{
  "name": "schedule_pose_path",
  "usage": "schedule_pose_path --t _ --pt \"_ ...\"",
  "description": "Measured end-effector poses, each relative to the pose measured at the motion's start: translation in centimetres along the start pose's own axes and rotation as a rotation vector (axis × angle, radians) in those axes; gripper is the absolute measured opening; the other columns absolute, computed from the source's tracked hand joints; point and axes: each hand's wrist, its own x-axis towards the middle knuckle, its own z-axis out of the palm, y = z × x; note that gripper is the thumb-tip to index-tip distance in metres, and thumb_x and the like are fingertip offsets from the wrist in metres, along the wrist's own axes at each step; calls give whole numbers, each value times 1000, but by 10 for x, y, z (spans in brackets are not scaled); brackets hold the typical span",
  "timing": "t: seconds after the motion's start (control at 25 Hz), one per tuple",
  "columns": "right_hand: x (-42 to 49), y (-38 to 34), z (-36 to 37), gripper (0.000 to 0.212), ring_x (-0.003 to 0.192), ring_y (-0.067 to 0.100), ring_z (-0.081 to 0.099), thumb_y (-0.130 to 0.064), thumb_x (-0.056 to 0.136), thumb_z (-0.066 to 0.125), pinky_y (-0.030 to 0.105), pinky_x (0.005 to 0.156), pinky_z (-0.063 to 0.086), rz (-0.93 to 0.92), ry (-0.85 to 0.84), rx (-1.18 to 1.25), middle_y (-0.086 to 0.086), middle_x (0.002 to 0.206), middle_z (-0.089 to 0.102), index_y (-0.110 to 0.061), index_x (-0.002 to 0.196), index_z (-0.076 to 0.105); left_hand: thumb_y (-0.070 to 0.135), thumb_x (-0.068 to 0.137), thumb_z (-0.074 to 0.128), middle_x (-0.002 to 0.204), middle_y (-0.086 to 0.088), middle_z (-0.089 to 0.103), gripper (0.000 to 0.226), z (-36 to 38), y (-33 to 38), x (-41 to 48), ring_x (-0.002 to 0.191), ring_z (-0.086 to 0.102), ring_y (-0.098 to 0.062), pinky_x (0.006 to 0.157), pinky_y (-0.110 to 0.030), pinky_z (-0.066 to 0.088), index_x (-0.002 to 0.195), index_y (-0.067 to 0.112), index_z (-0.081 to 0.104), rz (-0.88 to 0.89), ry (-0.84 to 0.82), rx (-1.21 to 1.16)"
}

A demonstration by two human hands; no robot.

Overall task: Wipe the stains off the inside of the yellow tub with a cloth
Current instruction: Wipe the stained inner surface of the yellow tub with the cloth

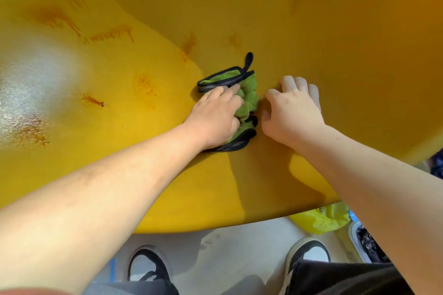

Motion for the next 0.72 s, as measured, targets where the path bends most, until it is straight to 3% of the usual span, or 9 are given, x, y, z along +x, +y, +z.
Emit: schedule_pose_path --t 0.12,0.24,0.32,0.4,0.48,0.6,0.72 --pt "7 -16 -3 39 125 39 44 -39 92 57 46 99 41 -65 -38 106 14 131 52 -16 121 67 19 93 47 171 2 14 62 -10 -47 -8 156 12 -20 127 -41 10 154 25 39 -37 3 19" --pt "9 -26 -1 41 127 34 44 -45 95 54 39 88 46 -76 -107 191 10 132 51 -21 127 61 17 95 46 171 3 13 62 -12 -92 -25 157 10 -19 127 -43 7 156 28 37 -267 76 36" --pt "8 -29 4 42 122 32 47 -47 94 53 38 88 46 -89 -124 151 7 127 54 -24 128 62 16 98 44 171 3 14 58 -5 -90 -28 156 10 -20 126 -45 10 155 27 37 -368 100 -15" --pt "9 -34 5 42 121 34 48 -46 94 53 40 91 46 -81 -117 126 8 125 55 -24 128 63 15 99 44 170 6 17 55 -2 -72 -28 156 10 -19 126 -43 11 152 27 40 -328 91 -66" --pt "14 -44 1 41 122 35 46 -44 95 53 41 90 45 -49 -103 163 10 125 54 -23 129 62 12 99 45 169 8 18 57 -2 -60 -34 156 10 -16 127 -39 9 153 29 39 -180 54 -65" --pt "21 -68 -5 37 123 34 46 -39 96 52 41 87 46 -87 -78 240 10 124 54 -22 127 63 2 96 46 169 9 18 65 -9 -83 -55 156 11 -14 127 -37 8 154 30 38 -38 0 -9" --pt "28 -95 -11 41 126 33 47 -39 98 52 42 88 51 -182 -107 336 8 127 54 -23 135 61 -10 88 44 169 5 21 74 -27 -137 -75 156 15 -16 126 -40 11 153 25 40 -231 17 122"
